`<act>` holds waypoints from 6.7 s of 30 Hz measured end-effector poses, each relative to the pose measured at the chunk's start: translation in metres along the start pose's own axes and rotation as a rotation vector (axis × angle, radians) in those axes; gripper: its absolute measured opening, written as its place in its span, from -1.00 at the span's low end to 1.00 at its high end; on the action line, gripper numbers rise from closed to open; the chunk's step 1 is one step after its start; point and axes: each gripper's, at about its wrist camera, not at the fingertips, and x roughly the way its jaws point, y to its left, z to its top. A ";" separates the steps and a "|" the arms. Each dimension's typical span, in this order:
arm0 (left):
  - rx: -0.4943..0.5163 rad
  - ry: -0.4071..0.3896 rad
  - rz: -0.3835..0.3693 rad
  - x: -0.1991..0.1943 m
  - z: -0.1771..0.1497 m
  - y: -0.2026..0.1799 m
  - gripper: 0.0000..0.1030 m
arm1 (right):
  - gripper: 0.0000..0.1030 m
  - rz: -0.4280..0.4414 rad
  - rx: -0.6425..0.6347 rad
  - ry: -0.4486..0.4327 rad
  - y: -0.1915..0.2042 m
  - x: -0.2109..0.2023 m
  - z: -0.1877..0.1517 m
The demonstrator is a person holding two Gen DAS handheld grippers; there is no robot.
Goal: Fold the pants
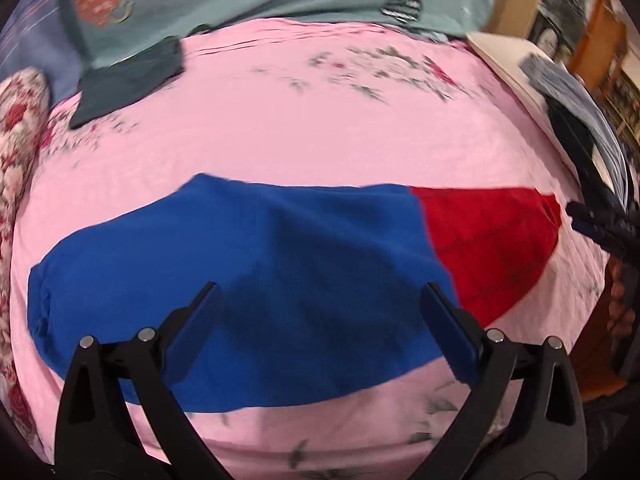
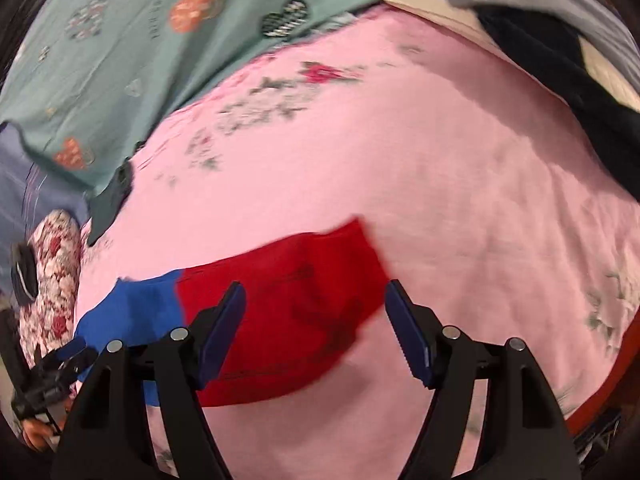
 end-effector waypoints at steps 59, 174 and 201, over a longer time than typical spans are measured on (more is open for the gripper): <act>-0.432 -0.028 0.219 -0.062 -0.093 0.217 0.93 | -0.61 -0.186 -0.587 0.168 0.313 0.112 -0.109; -0.997 0.234 -0.368 0.004 -0.120 0.371 0.25 | -0.01 0.034 -0.855 0.217 0.353 0.118 -0.173; -1.184 -0.003 -0.249 0.004 -0.119 0.360 0.22 | 0.06 0.082 -0.894 0.232 0.347 0.114 -0.173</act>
